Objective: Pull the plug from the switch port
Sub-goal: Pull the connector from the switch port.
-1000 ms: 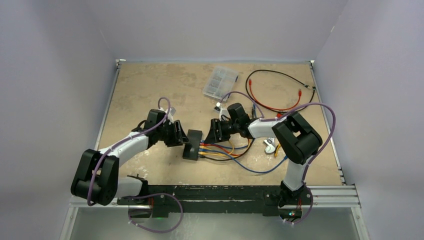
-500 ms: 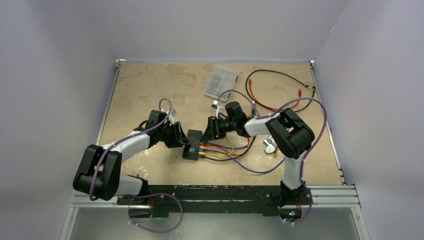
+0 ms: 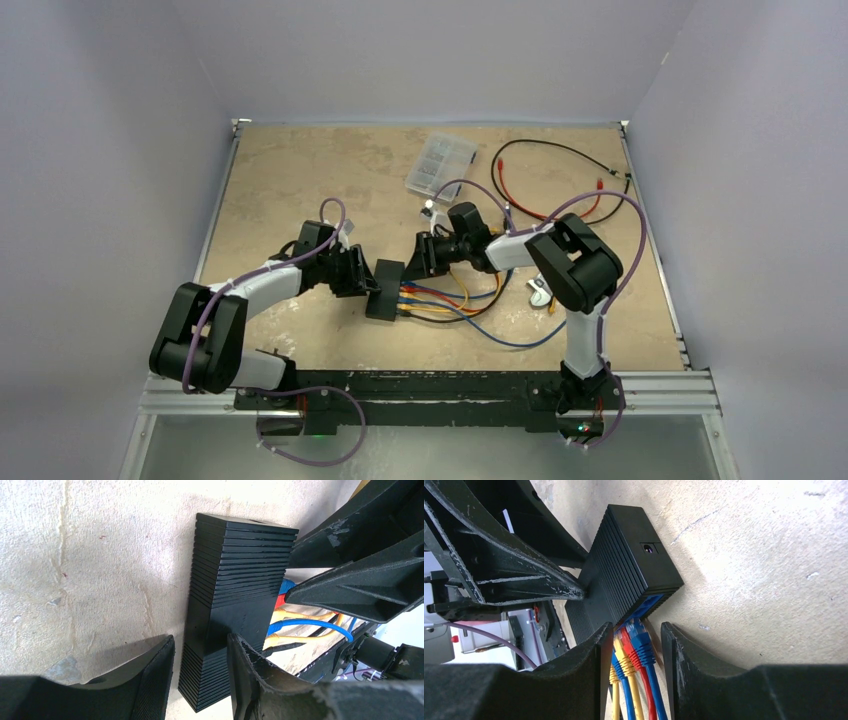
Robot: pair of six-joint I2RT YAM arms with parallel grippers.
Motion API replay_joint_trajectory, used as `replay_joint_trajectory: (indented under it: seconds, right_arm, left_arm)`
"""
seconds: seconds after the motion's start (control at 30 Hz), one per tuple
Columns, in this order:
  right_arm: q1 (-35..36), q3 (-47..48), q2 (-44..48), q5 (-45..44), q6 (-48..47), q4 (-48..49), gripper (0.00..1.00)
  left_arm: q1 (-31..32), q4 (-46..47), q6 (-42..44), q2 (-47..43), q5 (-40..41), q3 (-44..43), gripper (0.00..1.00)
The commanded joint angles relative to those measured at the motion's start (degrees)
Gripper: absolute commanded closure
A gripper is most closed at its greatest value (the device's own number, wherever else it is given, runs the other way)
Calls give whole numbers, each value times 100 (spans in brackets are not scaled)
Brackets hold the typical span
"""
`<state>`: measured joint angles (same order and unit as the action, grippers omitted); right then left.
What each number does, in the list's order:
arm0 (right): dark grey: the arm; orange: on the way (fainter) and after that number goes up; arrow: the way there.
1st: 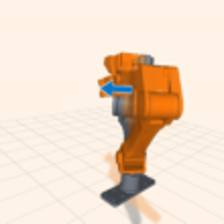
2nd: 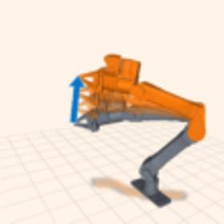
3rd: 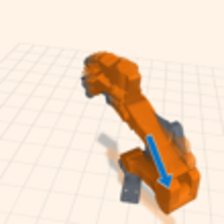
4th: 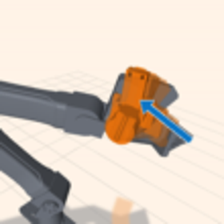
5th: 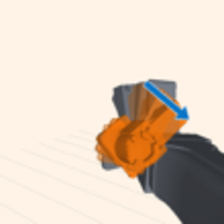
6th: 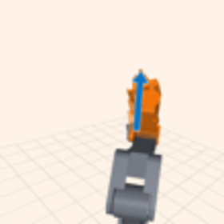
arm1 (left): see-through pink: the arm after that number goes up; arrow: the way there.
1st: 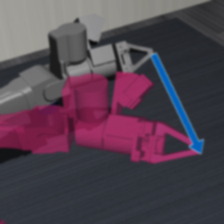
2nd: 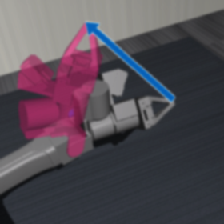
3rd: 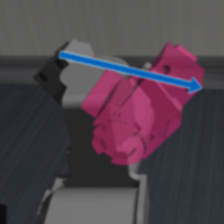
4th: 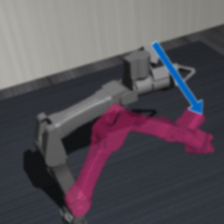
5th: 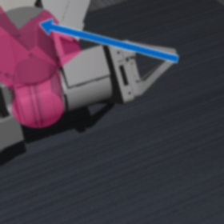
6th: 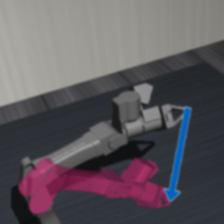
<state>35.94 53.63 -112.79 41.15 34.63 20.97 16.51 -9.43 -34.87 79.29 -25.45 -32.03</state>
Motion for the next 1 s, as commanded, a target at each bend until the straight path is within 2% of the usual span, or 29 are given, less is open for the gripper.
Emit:
replay_joint_trajectory:
  seconds: [0.0,0.2,0.53,0.97]
  right_arm:
    - [-5,101,-269,-397,-201,-235,55]
    - [-59,94,-321,-441,-343,-367,55]
    - [-624,-561,-129,26,-517,-204,52]
    - [-699,-730,-615,870,-618,97,60]
  left_arm:
    - [-7,38,168,120,32,-134,59]
    - [-7,21,177,126,75,-154,59]
    - [-3,3,192,175,76,-170,59]
    - [-7,58,186,234,34,-163,59]
